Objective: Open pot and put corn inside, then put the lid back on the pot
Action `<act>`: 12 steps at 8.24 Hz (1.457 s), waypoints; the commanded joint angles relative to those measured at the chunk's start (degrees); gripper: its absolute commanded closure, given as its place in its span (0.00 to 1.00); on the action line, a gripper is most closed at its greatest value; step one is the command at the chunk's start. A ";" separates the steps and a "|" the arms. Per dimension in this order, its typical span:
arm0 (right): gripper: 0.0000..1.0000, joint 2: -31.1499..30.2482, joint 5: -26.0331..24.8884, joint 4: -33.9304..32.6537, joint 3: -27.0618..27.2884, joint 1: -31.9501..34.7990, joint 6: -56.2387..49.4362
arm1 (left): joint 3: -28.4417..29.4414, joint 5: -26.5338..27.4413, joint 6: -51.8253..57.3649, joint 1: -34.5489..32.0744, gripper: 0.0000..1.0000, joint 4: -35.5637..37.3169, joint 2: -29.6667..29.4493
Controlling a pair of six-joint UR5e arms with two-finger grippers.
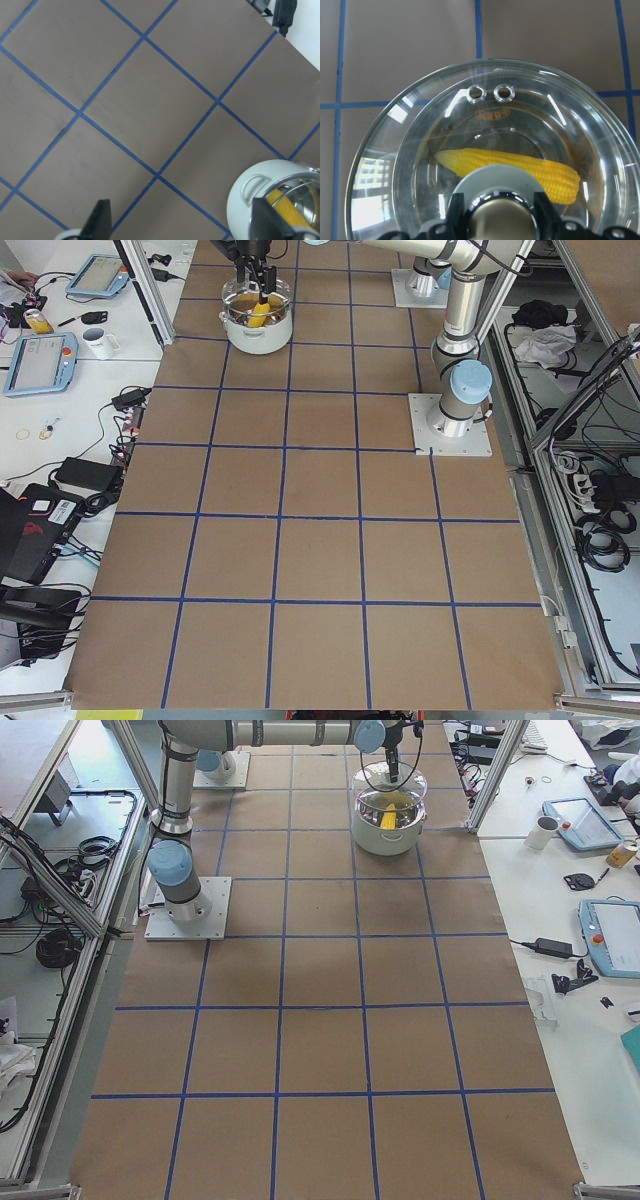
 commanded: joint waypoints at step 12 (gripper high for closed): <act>0.93 3.39 -2.76 -1.73 0.48 -0.28 3.80 | -5.79 6.24 28.99 -0.04 0.00 0.77 3.95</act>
